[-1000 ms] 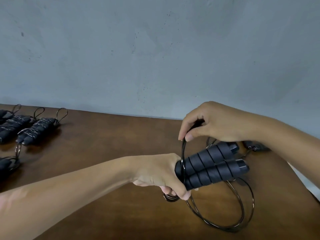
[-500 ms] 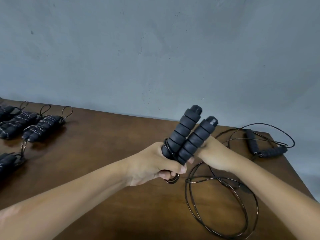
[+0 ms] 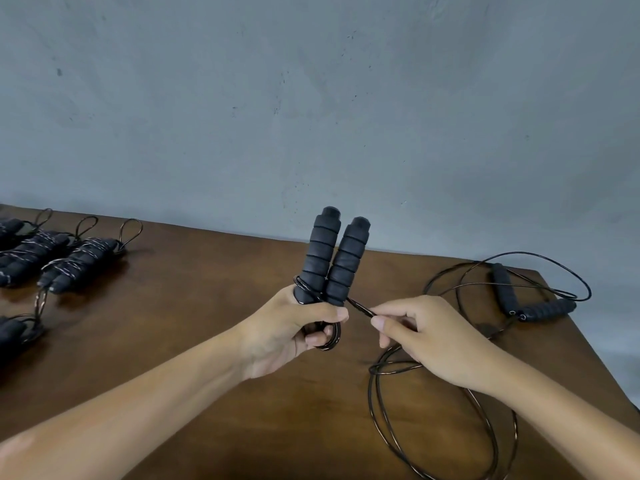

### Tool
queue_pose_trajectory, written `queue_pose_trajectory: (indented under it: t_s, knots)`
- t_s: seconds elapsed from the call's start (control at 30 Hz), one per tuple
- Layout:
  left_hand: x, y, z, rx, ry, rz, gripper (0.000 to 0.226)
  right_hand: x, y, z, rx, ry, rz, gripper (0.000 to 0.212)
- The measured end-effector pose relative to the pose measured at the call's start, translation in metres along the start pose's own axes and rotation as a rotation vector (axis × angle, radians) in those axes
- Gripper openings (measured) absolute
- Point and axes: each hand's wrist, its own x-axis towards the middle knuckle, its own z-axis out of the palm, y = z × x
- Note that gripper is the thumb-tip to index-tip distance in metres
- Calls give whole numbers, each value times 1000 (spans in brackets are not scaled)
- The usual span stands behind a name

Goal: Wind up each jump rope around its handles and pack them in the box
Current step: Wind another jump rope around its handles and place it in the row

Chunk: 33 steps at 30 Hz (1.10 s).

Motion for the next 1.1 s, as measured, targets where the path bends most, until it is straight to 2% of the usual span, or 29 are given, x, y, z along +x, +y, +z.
queue_pose_trajectory:
  t_s: [0.17, 0.37, 0.57, 0.67, 0.8, 0.93, 1.03, 1.1]
  knots:
    - [5, 3, -13, -21, 91, -21, 16, -13, -11, -10, -108, 18, -20, 25]
    - [13, -2, -11, 58, 106, -78, 20, -22, -30, -20, -317, 92, -67, 27]
    - [14, -5, -8, 297, 49, -35, 34, -22, -45, -27, -501, 9, -105, 31]
    - [15, -3, -3, 426, 19, -18, 30, -16, -53, -28, -538, -25, -122, 33]
    - [15, -2, 3, 608, -81, -8, 37, -1, -64, -31, -546, -36, -121, 31]
    - [18, -2, 9, 799, 13, -33, 37, 6, -74, -35, -649, -2, -207, 19]
    - [17, -2, 7, 847, 11, -54, 55, 10, -78, -44, -724, 31, -215, 22]
    - [15, -1, 4, 927, -4, -45, 58, 15, -78, -52, -715, 49, -197, 25]
